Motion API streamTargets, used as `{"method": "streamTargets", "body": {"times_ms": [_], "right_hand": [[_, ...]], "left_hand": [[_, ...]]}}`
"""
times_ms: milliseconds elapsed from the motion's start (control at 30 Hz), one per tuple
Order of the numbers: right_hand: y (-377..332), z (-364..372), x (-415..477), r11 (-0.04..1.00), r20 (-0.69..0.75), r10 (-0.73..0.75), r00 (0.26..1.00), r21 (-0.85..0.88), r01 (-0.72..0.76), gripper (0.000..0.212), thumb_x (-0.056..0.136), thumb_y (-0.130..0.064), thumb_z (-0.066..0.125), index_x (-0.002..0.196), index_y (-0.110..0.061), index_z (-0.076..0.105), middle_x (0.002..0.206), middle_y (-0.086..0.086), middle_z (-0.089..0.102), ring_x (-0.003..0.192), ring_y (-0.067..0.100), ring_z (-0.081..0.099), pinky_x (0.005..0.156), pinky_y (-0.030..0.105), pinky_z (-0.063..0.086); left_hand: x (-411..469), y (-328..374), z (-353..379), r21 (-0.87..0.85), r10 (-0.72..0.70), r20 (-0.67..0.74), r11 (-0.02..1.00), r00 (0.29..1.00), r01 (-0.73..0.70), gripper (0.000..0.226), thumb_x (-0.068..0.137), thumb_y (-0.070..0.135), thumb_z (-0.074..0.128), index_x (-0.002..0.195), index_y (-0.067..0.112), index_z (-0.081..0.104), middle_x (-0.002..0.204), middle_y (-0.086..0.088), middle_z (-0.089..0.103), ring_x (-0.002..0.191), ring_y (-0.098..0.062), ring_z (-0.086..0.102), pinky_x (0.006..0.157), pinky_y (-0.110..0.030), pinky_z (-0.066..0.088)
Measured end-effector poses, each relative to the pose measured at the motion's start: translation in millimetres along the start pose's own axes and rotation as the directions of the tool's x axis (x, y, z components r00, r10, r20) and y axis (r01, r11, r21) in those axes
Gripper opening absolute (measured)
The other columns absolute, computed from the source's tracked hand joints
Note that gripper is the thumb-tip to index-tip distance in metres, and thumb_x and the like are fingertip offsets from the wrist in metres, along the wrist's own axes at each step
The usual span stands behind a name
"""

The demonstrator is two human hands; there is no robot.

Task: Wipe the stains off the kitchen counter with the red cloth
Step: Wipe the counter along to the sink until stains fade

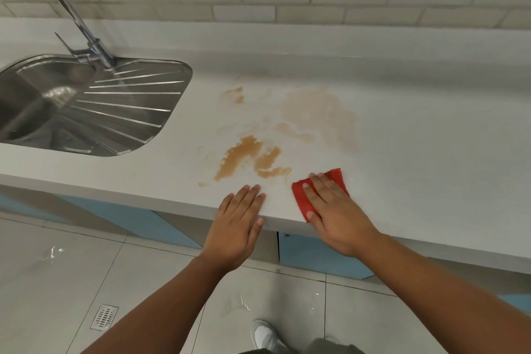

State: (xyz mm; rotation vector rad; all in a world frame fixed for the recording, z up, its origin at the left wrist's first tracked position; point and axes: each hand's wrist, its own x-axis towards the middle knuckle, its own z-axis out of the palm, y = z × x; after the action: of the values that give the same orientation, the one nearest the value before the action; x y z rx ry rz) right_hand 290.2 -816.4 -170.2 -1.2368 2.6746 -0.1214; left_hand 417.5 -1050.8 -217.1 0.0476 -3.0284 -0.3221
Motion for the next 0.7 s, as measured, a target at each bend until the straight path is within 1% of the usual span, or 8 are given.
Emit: {"method": "streamTargets", "body": {"times_ms": [100,200,333,400,467,533,600,700], "right_hand": [[44.4,-2.8,-31.9,0.996,-0.045,0.088,0.995,0.002,-0.088,0.072,0.095,-0.054,0.016,0.155,-0.014,0.018,0.163,0.007,0.01,0.149,0.022,0.008,0.119,0.034,0.001],[89.5,-7.4,-38.2,0.97,-0.034,0.242,0.97,-0.021,-0.243,0.071,0.097,-0.054,0.014,0.155,-0.014,0.01,0.163,0.006,0.004,0.15,0.022,0.003,0.12,0.036,0.003],[77.5,-7.1,-0.7,0.936,-0.076,0.351,0.933,-0.012,-0.352,0.066,0.1,-0.043,0.026,0.154,-0.007,0.011,0.162,0.016,0.008,0.149,0.032,0.006,0.122,0.043,0.005],[47.8,-6.2,17.9,0.95,-0.086,0.312,0.946,0.013,-0.312,0.065,0.1,-0.04,0.029,0.154,-0.007,0.013,0.162,0.016,0.009,0.148,0.034,0.008,0.121,0.045,0.008],[18.0,-0.8,18.3,0.987,-0.066,0.155,0.986,-0.017,-0.157,0.063,0.101,-0.038,0.028,0.154,-0.008,0.013,0.162,0.013,0.008,0.148,0.034,0.006,0.121,0.047,0.009],[4.2,5.7,4.3,0.997,-0.035,-0.015,0.999,-0.075,0.013,0.062,0.101,-0.039,0.023,0.155,-0.011,0.012,0.163,0.007,0.007,0.149,0.032,0.004,0.121,0.046,0.008],[13.7,5.8,-12.5,0.992,-0.025,-0.109,0.994,-0.068,0.107,0.061,0.101,-0.04,0.023,0.155,-0.015,0.012,0.163,0.002,0.007,0.15,0.027,0.002,0.122,0.042,0.003],[48.3,6.9,-36.9,0.986,-0.024,-0.155,0.988,-0.059,0.153,0.059,0.102,-0.044,0.025,0.155,-0.022,0.014,0.163,-0.004,0.007,0.15,0.022,0.002,0.122,0.04,0.003]], "left_hand": [[-0.4,3.0,0.5,-0.006,-0.007,-0.003,1.0,1.0,0.007,0.053,0.106,0.037,0.028,0.156,0.021,0.02,0.164,0.006,0.01,0.151,-0.011,0.001,0.122,-0.042,0.01],[-0.3,9.5,2.7,0.005,-0.037,0.002,0.999,0.999,0.037,0.055,0.106,0.04,0.027,0.156,0.02,0.019,0.165,0.005,0.009,0.151,-0.013,0.0,0.122,-0.044,0.01],[-1.4,16.3,2.4,0.024,-0.072,0.022,0.997,0.997,0.071,0.06,0.105,0.047,0.021,0.157,0.02,0.015,0.165,0.004,0.005,0.151,-0.012,-0.004,0.123,-0.043,0.005],[-0.2,16.3,-0.1,0.016,-0.077,0.035,0.997,0.996,0.077,0.061,0.104,0.05,0.017,0.157,0.021,0.013,0.165,0.006,0.004,0.151,-0.011,-0.006,0.123,-0.043,0.004],[-0.6,18.0,-2.8,0.012,-0.084,0.051,0.996,0.995,0.084,0.062,0.103,0.052,0.014,0.157,0.022,0.012,0.165,0.007,0.003,0.151,-0.009,-0.007,0.123,-0.042,0.003],[-1.2,18.1,-4.9,0.021,-0.095,0.072,0.995,0.993,0.094,0.063,0.103,0.054,0.013,0.157,0.023,0.01,0.165,0.007,0.002,0.15,-0.007,-0.009,0.123,-0.042,0.002],[-1.6,18.8,-6.8,0.019,-0.097,0.082,0.995,0.992,0.096,0.063,0.102,0.054,0.012,0.157,0.024,0.009,0.165,0.008,0.0,0.15,-0.006,-0.011,0.123,-0.041,0.001],[-2.3,19.7,-8.2,0.007,-0.092,0.079,0.996,0.993,0.092,0.064,0.102,0.054,0.012,0.157,0.024,0.01,0.164,0.009,0.0,0.15,-0.006,-0.01,0.123,-0.042,0.002]]}}
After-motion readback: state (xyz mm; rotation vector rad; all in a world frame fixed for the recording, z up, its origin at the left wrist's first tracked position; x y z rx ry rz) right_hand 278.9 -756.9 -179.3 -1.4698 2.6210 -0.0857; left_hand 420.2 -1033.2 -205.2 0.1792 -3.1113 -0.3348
